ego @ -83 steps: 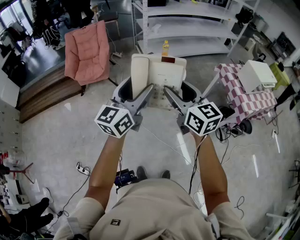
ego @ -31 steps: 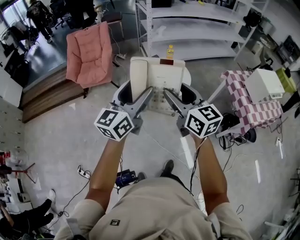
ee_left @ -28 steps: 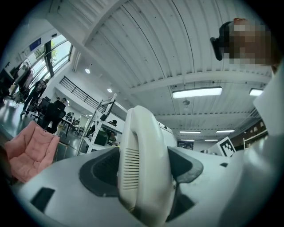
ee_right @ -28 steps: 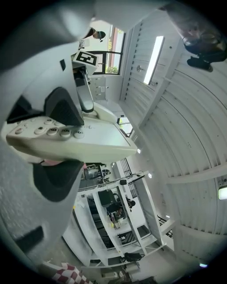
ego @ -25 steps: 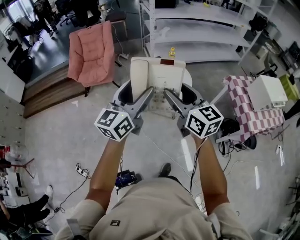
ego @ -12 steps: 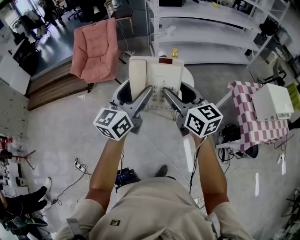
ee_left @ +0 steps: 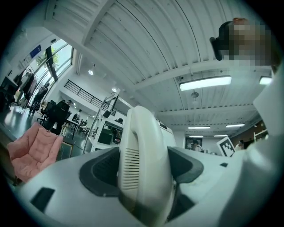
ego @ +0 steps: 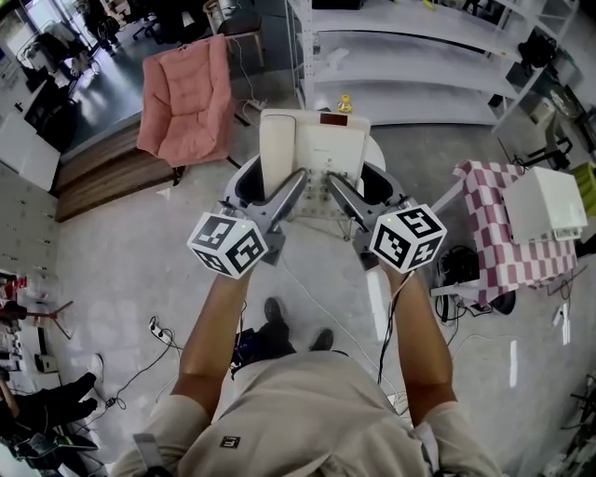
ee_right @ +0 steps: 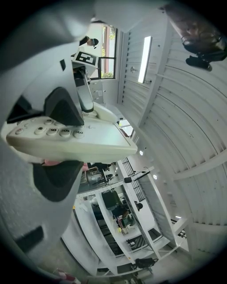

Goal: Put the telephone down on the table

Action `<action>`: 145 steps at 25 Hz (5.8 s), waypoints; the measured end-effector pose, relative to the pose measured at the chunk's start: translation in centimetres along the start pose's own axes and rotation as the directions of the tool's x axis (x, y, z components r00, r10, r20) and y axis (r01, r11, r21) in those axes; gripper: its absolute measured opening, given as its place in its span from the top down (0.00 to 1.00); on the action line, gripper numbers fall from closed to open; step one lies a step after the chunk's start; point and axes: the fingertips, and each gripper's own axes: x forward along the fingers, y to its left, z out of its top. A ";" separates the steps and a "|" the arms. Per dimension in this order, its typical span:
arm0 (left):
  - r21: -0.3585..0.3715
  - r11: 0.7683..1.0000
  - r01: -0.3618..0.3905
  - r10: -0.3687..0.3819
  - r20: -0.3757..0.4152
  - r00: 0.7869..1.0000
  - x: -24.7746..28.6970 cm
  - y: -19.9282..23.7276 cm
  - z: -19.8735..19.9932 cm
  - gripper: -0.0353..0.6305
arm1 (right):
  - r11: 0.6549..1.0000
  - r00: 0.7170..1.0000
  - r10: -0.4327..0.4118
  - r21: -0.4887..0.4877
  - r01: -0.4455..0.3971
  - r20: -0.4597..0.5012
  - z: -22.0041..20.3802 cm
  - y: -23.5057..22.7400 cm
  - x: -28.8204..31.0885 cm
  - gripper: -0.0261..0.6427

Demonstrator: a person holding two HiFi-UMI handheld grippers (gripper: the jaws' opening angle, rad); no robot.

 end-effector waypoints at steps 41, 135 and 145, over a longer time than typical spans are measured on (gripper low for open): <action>-0.083 0.972 0.219 -0.220 -0.013 0.975 9.0 18.9 3.0 0.46 | 0.973 0.974 -0.228 -0.034 0.228 0.007 2.1 -4.5 18.6 0.59; -0.257 0.962 -0.091 -0.037 -0.452 0.891 34.5 42.6 -29.3 0.46 | 0.900 0.941 -0.084 0.381 0.213 -0.328 -22.0 -40.2 39.2 0.59; -0.279 0.949 -0.147 -0.024 -0.527 0.849 33.2 44.8 -35.1 0.46 | 0.857 0.919 -0.072 0.447 0.255 -0.388 -28.5 -41.2 39.4 0.59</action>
